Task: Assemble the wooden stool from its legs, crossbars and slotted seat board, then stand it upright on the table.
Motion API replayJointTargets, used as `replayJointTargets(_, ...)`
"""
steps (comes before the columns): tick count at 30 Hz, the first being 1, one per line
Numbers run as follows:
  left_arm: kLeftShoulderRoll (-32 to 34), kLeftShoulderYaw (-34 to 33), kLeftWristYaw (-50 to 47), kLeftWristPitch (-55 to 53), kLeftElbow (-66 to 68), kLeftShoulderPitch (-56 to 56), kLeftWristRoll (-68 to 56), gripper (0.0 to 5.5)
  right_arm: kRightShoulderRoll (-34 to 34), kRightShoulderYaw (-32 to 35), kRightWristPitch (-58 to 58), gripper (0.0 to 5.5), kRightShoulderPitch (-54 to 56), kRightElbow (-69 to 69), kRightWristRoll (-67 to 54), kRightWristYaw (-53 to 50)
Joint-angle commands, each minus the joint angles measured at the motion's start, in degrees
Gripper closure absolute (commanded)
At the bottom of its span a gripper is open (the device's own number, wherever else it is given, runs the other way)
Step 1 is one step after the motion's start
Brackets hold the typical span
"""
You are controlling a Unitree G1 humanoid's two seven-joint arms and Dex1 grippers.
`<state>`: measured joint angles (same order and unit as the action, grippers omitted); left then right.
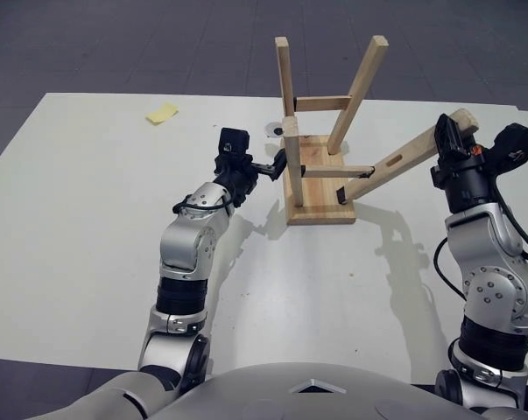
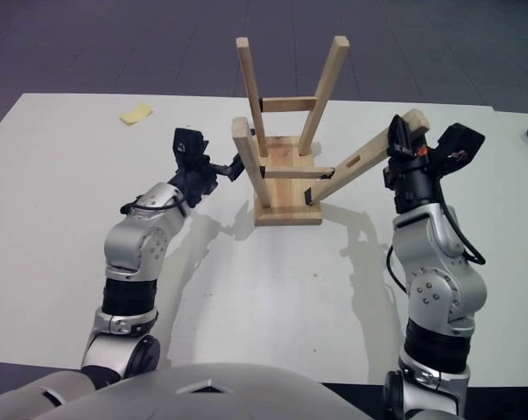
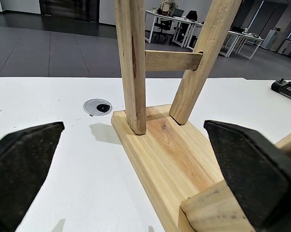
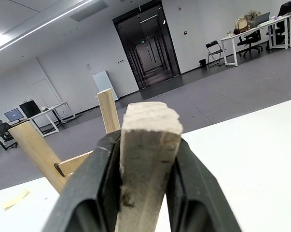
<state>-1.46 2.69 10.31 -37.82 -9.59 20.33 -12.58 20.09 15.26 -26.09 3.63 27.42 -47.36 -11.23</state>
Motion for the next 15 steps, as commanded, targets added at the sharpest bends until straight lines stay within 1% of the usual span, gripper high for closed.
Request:
replayJointTargets(1, -0.16, -1.29, -0.87, -0.91, -0.65, 2.66, -0.96, 0.10, -0.47, -5.24, -5.37, 4.44, -10.08, -8.45, 7.89, 0.68)
replayJointTargets(9, -0.39, -3.60, -1.95, -1.29, -2.17, 5.28, -2.87, 0.10, -0.29, -8.61, -1.90, 4.44, -14.24, -13.74, 11.48, 5.81)
replayJointTargets(15, -0.15, -3.57, -1.73, -0.61, -1.78, 6.39, -3.37, 0.10, -0.96, -10.86, -2.12, 4.44, -12.74, -18.56, 11.99, 6.90)
